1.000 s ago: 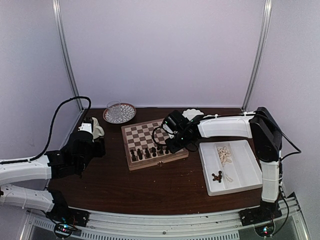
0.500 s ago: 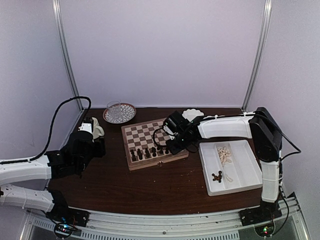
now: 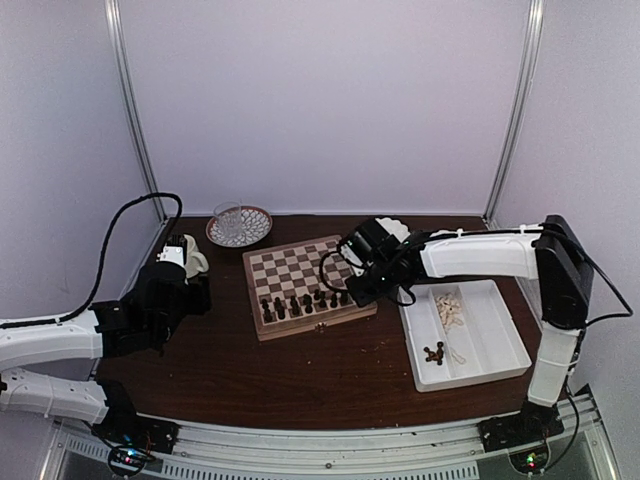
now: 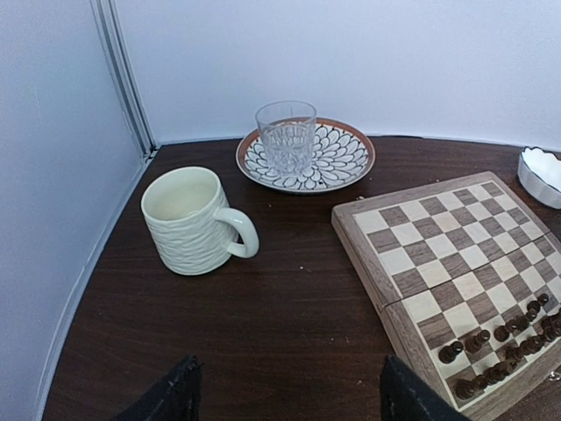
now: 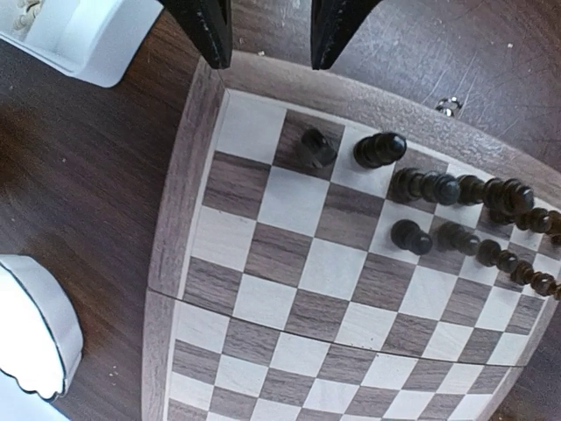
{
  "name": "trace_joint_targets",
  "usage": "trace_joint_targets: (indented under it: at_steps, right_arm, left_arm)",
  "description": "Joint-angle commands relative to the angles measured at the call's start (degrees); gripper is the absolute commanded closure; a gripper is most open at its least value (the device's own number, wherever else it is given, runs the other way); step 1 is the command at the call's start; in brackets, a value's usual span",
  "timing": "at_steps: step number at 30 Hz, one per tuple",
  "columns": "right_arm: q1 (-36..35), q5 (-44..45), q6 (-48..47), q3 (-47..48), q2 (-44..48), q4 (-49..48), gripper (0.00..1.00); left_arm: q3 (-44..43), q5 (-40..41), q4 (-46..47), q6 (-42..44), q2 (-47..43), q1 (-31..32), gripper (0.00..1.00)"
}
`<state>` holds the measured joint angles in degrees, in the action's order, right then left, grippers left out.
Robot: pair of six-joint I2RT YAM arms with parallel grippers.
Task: Set up the chess pieces on the board
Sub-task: Place the knight at b8, then pick up the pawn from the storage box.
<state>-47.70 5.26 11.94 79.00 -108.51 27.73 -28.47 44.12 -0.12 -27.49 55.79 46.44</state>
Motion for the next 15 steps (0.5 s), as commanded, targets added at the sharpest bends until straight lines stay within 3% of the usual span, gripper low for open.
trace_joint_targets:
  at_steps: [1, 11, 15]
  right_arm:
    - [0.1, 3.0, 1.1, -5.4, 9.1, -1.9, 0.66]
    - [0.0, 5.2, 7.0, -21.2, 27.3, 13.1, 0.69]
    - [0.1, -0.1, 9.8, -28.1, 32.3, 13.2, 0.71]
  left_arm:
    - [-0.9, -0.1, 0.5, 0.6, -0.6, -0.4, 0.3]
    - [-1.9, -1.4, -2.4, 1.6, -0.9, -0.4, 0.32]
    - [-1.9, -1.5, -2.7, 1.7, -1.3, -0.4, 0.32]
